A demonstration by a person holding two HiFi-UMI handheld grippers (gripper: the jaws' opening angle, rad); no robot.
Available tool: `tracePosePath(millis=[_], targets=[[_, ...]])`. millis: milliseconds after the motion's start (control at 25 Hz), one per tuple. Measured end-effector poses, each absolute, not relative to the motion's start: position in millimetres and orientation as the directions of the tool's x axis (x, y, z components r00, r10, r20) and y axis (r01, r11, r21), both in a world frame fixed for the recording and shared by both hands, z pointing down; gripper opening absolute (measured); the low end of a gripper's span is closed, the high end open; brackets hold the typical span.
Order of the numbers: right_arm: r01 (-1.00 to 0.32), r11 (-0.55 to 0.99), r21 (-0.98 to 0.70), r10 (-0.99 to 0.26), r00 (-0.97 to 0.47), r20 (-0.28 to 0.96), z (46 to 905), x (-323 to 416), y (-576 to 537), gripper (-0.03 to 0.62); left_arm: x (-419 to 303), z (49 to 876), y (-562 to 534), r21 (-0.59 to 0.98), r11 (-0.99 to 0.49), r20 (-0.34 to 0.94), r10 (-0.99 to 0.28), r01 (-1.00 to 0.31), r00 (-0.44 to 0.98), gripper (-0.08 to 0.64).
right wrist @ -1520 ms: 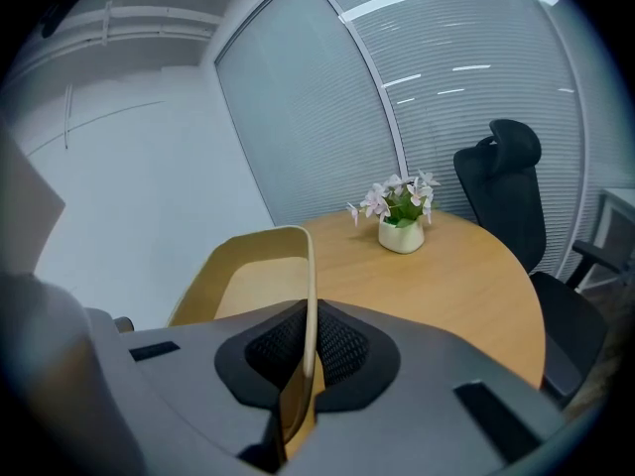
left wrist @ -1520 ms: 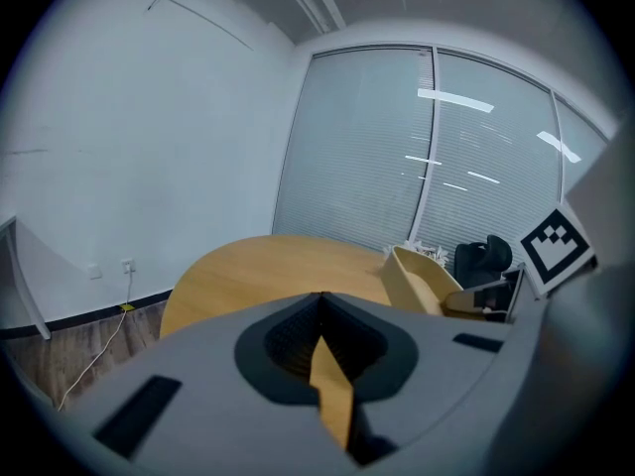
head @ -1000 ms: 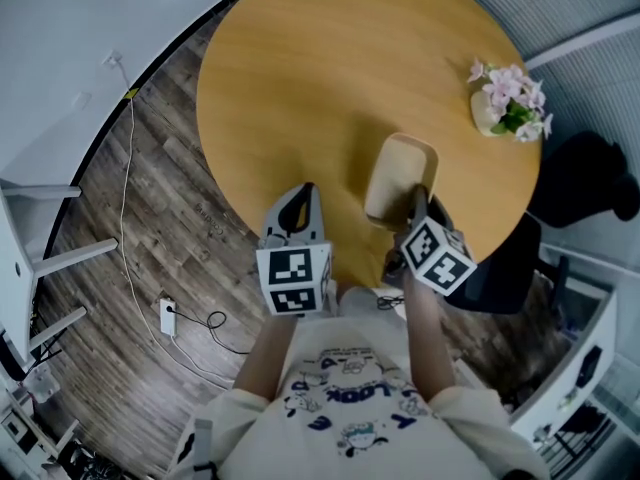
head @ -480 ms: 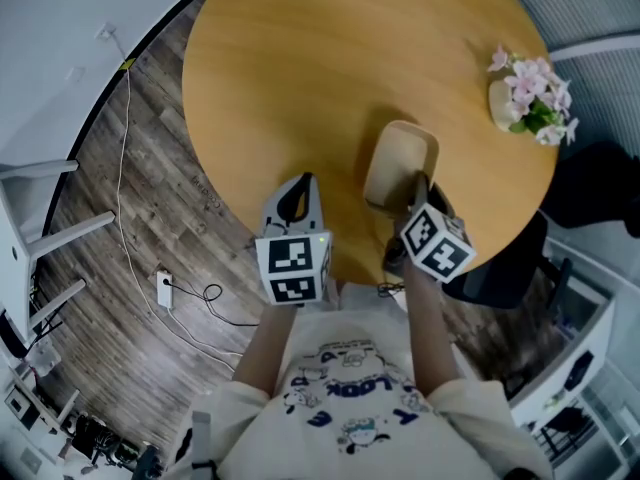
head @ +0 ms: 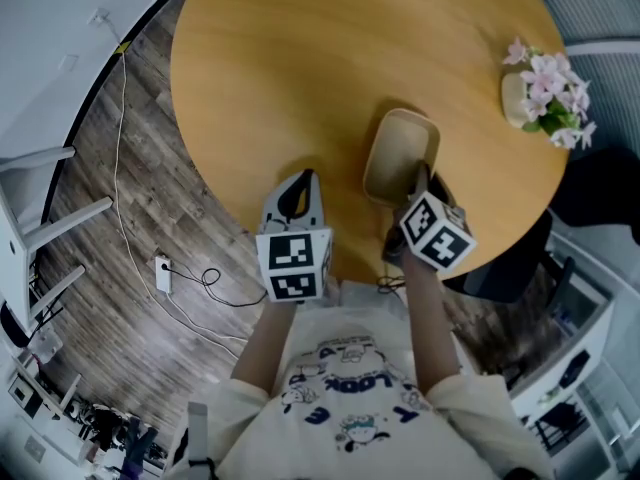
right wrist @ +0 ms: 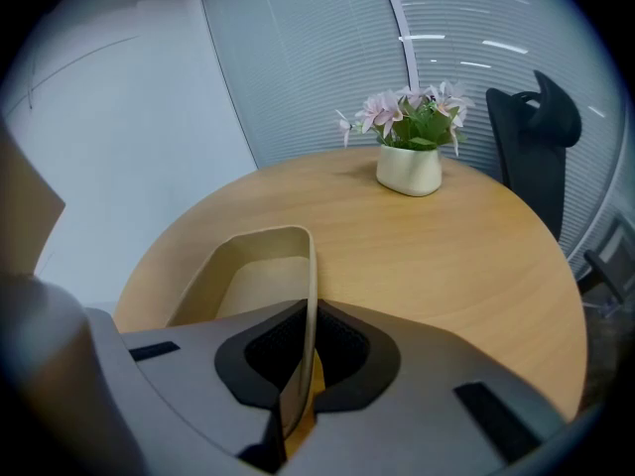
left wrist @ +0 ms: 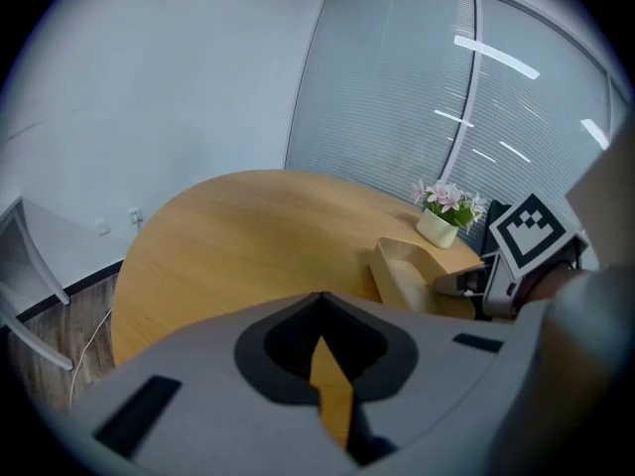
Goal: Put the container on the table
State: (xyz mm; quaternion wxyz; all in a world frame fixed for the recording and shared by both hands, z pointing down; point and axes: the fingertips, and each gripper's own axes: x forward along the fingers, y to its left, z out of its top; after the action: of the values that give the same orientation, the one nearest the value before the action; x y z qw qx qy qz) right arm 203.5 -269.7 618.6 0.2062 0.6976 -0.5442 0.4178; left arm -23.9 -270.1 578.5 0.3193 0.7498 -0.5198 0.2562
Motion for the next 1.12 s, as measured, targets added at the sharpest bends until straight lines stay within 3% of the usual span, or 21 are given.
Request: tracePosePath(millis=[480,680,1120], targets=[[-0.924,-0.339,-0.179,-0.587,0.059,0.807,621.4,203.0,-270.9,0.014,-32.3,576.5,-270.8,0.215,-0.211,0.707,-0.64,-0.954,0.301,0.003],[-0.934,-0.323,-0.154,-0.607,0.08,0.791,606.2,204.2,-268.8,0.084,-34.2,557.6,-279.5,0.226,-0.204,0.663,-0.684,-0.952,0.304,0.003],[-0.977,-0.186,-0.107,-0.798,0.087,0.597,515.7,186.0,-289.1,0.08,-26.7,492.5,-304.6,0.224,-0.271,0.522,-0.778,-0.936,0.349,0.005]])
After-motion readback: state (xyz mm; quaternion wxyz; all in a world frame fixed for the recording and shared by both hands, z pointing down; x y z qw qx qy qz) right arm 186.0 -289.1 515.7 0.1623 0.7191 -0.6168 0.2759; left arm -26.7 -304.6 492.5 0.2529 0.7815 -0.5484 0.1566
